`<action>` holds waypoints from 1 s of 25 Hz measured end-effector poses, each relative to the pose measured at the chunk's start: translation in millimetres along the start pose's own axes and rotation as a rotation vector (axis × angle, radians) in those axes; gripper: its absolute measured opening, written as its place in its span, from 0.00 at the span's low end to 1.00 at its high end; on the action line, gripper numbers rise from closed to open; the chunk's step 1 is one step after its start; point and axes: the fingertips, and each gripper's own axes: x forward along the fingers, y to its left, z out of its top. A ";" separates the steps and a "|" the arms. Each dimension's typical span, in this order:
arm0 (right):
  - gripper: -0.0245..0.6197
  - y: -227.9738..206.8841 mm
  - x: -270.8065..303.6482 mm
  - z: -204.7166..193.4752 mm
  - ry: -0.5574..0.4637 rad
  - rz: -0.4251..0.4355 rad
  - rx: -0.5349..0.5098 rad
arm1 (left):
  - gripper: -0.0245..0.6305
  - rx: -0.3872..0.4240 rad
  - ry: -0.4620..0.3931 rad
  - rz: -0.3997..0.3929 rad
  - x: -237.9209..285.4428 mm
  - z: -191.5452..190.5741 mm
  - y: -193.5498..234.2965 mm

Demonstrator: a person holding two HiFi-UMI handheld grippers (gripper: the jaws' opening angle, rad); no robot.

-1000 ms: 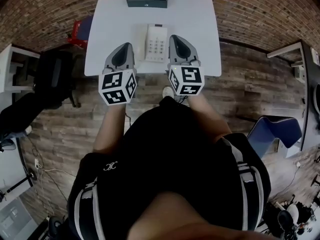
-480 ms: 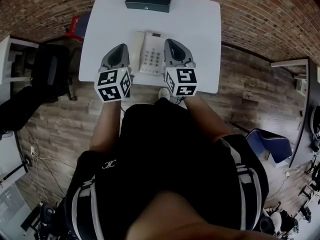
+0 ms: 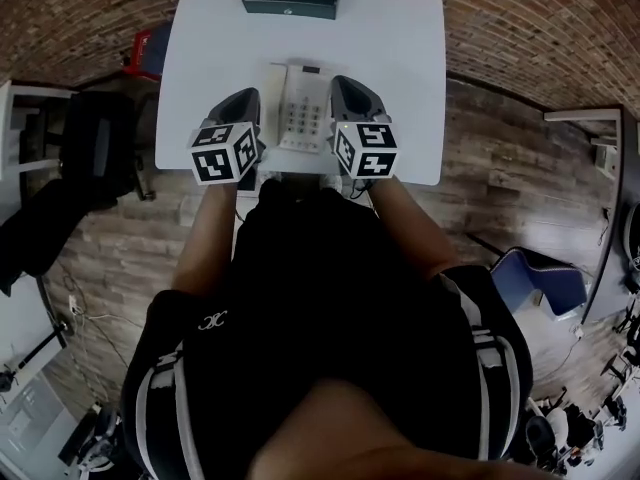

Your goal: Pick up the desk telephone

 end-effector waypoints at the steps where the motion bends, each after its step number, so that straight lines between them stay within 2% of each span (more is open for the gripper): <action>1: 0.04 -0.2 3.9 -5.2 0.015 0.001 0.008 | 0.04 0.002 0.015 -0.012 4.8 -2.2 4.1; 4: 0.04 0.2 12.7 -24.3 0.062 0.010 0.038 | 0.04 -0.039 0.062 -0.052 17.3 -12.0 16.3; 8: 0.04 -6.7 20.0 -43.9 0.107 -0.030 0.066 | 0.04 -0.102 0.112 -0.104 29.4 -22.8 31.1; 12: 0.04 -16.4 27.6 -60.9 0.164 -0.059 0.127 | 0.04 -0.121 0.153 -0.182 41.3 -27.5 36.2; 14: 0.04 -19.1 30.9 -71.8 0.203 -0.044 0.183 | 0.06 -0.137 0.179 -0.250 47.8 -33.3 33.3; 15: 0.04 -19.0 32.4 -76.4 0.217 -0.026 0.220 | 0.15 -0.151 0.196 -0.303 50.8 -36.6 29.6; 17: 0.17 -17.7 35.6 -83.4 0.236 0.013 0.289 | 0.41 -0.189 0.239 -0.415 55.7 -43.4 22.0; 18: 0.20 -17.5 37.4 -85.4 0.244 0.025 0.313 | 0.48 -0.206 0.261 -0.456 57.9 -46.2 20.2; 20: 0.22 -19.0 40.5 -89.6 0.261 0.029 0.349 | 0.50 -0.218 0.297 -0.502 62.8 -51.8 19.9; 23: 0.28 -22.3 43.1 -100.8 0.286 0.021 0.397 | 0.53 -0.206 0.351 -0.528 70.8 -64.7 20.6; 25: 0.29 -23.1 45.5 -107.8 0.299 0.020 0.427 | 0.53 -0.217 0.374 -0.539 75.9 -72.7 22.0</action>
